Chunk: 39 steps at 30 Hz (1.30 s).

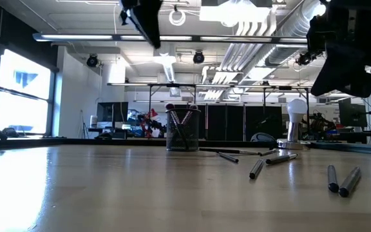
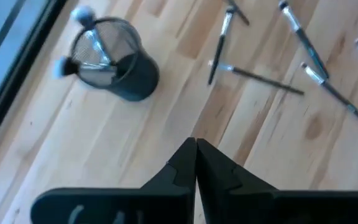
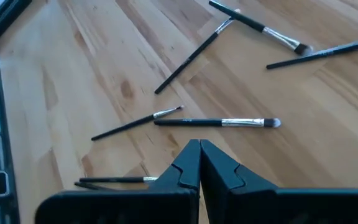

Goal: Pick & Place Makeup Brushes
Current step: Put the small white make-up brush into the black container

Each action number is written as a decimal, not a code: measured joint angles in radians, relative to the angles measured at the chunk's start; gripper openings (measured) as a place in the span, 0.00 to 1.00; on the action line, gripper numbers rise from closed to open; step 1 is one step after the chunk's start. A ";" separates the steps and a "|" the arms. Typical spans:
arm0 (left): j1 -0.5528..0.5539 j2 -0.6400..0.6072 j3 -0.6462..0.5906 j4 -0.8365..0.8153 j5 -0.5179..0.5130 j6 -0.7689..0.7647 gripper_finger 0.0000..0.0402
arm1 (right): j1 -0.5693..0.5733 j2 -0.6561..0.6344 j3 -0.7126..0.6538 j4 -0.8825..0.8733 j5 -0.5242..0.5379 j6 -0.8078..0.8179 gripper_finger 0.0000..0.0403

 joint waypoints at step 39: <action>-0.025 -0.528 -0.597 0.432 0.201 0.358 0.00 | -0.367 0.659 0.420 -0.426 -0.242 0.759 0.25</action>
